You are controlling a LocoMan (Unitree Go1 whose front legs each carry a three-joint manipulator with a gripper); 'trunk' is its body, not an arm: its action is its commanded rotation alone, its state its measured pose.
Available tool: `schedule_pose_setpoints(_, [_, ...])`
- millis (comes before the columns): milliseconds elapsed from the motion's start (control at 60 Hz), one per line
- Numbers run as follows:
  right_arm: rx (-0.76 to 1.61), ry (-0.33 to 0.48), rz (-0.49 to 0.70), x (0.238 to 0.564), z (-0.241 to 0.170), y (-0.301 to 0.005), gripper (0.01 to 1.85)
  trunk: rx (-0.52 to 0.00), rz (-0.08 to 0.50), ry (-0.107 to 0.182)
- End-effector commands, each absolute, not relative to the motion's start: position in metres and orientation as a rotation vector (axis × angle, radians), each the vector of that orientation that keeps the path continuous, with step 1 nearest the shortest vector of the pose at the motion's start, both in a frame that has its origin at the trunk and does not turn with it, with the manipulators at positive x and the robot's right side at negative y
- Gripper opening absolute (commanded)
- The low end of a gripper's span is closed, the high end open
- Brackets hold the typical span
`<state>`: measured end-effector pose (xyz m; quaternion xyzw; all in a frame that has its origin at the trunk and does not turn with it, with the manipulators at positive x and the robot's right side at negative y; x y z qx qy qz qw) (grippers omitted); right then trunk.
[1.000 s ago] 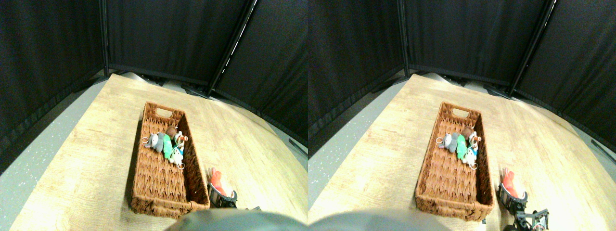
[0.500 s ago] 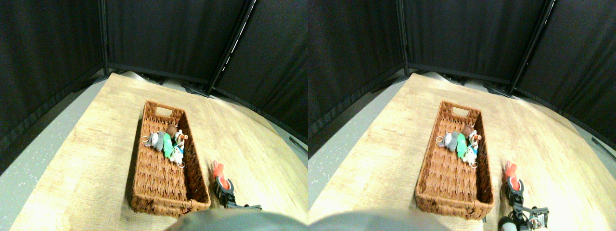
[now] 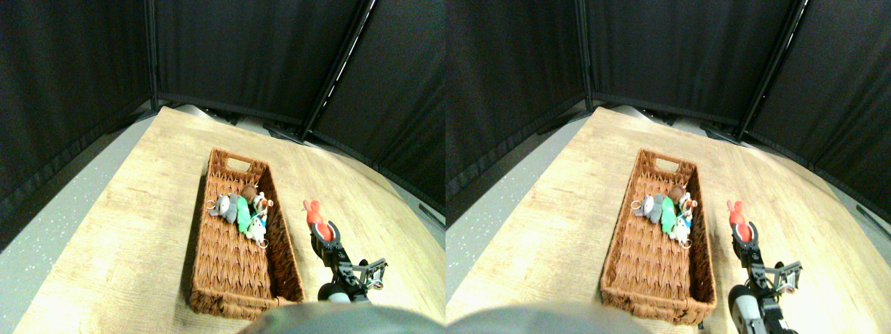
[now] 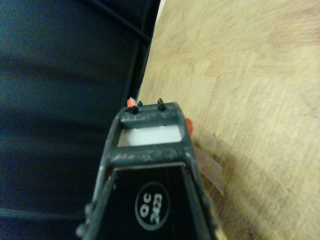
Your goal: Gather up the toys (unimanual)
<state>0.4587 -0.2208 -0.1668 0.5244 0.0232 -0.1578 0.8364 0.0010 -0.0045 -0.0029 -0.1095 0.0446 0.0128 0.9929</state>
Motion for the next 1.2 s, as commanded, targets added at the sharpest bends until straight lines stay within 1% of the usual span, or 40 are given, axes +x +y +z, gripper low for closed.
schedule_pose_setpoints(17, [1.136, 0.062, -0.151, 0.487, -0.136, -0.201, 0.06, -0.277, 0.052, 0.071])
schedule_pose_setpoints(67, [1.118, 0.068, -0.140, 0.490, -0.133, -0.197, 0.07, -0.287, 0.063, 0.064])
schedule_pose_setpoints(83, [1.105, 0.081, -0.108, 0.494, -0.130, -0.192, 0.08, -0.291, 0.066, 0.062])
schedule_pose_setpoints(117, [1.088, 0.081, -0.099, 0.495, -0.129, -0.190, 0.09, -0.298, 0.072, 0.061])
schedule_pose_setpoints(183, [1.095, 0.109, -0.096, 0.498, -0.127, -0.183, 0.10, -0.314, 0.084, 0.051])
schedule_pose_setpoints(217, [1.122, 0.133, -0.068, 0.499, -0.126, -0.179, 0.10, -0.321, 0.089, 0.050])
schedule_pose_setpoints(267, [1.099, 0.156, -0.041, 0.502, -0.123, -0.172, 0.12, -0.330, 0.098, 0.044])
schedule_pose_setpoints(367, [1.085, 0.182, 0.009, 0.505, -0.118, -0.161, 0.13, -0.347, 0.115, 0.031])
schedule_pose_setpoints(433, [1.093, 0.198, 0.015, 0.507, -0.114, -0.154, 0.12, -0.358, 0.121, 0.029])
schedule_pose_setpoints(533, [1.111, 0.227, 0.027, 0.509, -0.109, -0.143, 0.07, -0.380, 0.142, 0.020])
schedule_pose_setpoints(567, [1.121, 0.246, 0.037, 0.510, -0.108, -0.139, 0.10, -0.386, 0.148, 0.018])
schedule_pose_setpoints(633, [1.114, 0.257, 0.060, 0.511, -0.107, -0.133, 0.16, -0.395, 0.157, 0.014])
schedule_pose_setpoints(717, [1.115, 0.271, 0.059, 0.509, -0.107, -0.126, 0.13, -0.410, 0.167, 0.012])
schedule_pose_setpoints(733, [1.115, 0.281, 0.076, 0.510, -0.107, -0.125, 0.13, -0.414, 0.171, 0.010])
schedule_pose_setpoints(833, [1.100, 0.285, 0.064, 0.508, -0.108, -0.117, 0.15, -0.431, 0.184, 0.011])
schedule_pose_setpoints(883, [1.115, 0.293, 0.060, 0.508, -0.110, -0.114, 0.16, -0.432, 0.189, 0.018])
schedule_pose_setpoints(1033, [1.123, 0.336, 0.088, 0.508, -0.116, -0.103, 0.17, -0.435, 0.209, 0.012])
schedule_pose_setpoints(1133, [1.116, 0.340, 0.097, 0.506, -0.121, -0.098, 0.17, -0.437, 0.210, 0.011])
schedule_pose_setpoints(1200, [1.146, 0.378, 0.134, 0.505, -0.126, -0.093, 0.16, -0.438, 0.212, 0.012])
